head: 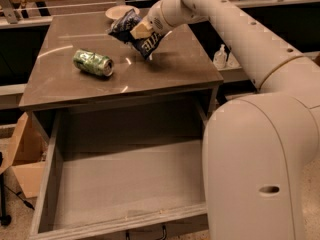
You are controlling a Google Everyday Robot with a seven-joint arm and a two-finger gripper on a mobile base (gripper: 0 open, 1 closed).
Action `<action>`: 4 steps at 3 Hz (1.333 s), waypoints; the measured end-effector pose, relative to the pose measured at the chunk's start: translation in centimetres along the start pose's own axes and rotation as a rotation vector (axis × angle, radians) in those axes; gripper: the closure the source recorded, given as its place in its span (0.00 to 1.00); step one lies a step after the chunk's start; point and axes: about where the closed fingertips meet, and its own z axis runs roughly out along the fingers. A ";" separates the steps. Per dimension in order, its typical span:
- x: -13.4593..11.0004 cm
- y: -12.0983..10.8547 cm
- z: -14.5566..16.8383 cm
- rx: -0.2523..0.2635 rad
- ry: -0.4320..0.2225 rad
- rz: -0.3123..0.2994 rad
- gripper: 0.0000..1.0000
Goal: Pick blue chip bag from top drawer and place on counter
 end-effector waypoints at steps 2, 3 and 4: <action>4.5 -1.7 -1.5 0.042 0.008 0.032 0.05; 7.3 -1.1 -5.3 0.057 0.001 0.059 0.00; 11.4 1.3 -12.7 0.082 -0.059 0.122 0.00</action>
Offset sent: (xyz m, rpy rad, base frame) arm -0.0146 -0.0813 -0.0487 0.0024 0.0162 -0.0984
